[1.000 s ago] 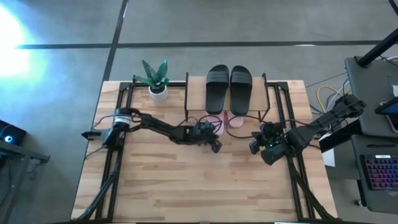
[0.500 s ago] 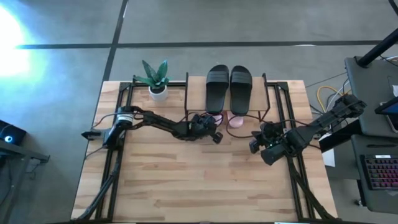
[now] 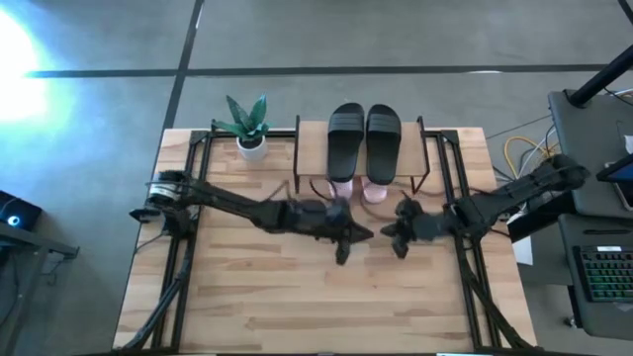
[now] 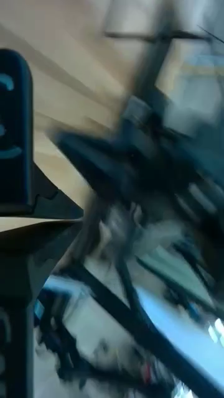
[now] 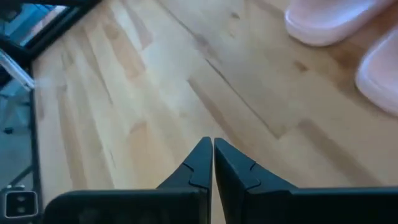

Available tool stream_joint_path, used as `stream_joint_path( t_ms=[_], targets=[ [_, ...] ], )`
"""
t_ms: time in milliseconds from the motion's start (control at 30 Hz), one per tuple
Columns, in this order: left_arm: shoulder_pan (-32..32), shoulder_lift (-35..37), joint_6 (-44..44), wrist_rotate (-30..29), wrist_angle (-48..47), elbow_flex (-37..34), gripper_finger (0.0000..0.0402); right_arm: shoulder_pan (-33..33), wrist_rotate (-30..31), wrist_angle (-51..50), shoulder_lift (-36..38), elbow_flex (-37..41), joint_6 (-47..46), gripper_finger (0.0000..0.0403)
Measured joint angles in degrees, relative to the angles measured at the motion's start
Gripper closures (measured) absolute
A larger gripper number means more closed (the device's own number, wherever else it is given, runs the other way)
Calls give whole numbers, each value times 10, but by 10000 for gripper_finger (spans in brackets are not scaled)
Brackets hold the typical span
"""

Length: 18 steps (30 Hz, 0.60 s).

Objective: Pick and place slides into the shelf
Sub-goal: Return to Home Position

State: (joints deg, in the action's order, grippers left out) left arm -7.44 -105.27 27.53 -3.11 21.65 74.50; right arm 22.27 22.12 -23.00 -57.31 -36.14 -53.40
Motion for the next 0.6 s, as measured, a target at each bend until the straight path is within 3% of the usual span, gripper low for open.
stream_joint_path(
  t_ms=[300, 500, 600],
  targets=[
    [91, 42, 37, 101, 29, -56, 400, -239, -208, -11, 162, 62, 147, 394],
    [103, 122, 49, 99, 55, -114, 400, -327, -190, -69, 307, 67, 215, 394],
    [104, 178, 49, 58, 47, -161, 400, -352, -175, -118, 370, 57, 250, 394]
  ],
)
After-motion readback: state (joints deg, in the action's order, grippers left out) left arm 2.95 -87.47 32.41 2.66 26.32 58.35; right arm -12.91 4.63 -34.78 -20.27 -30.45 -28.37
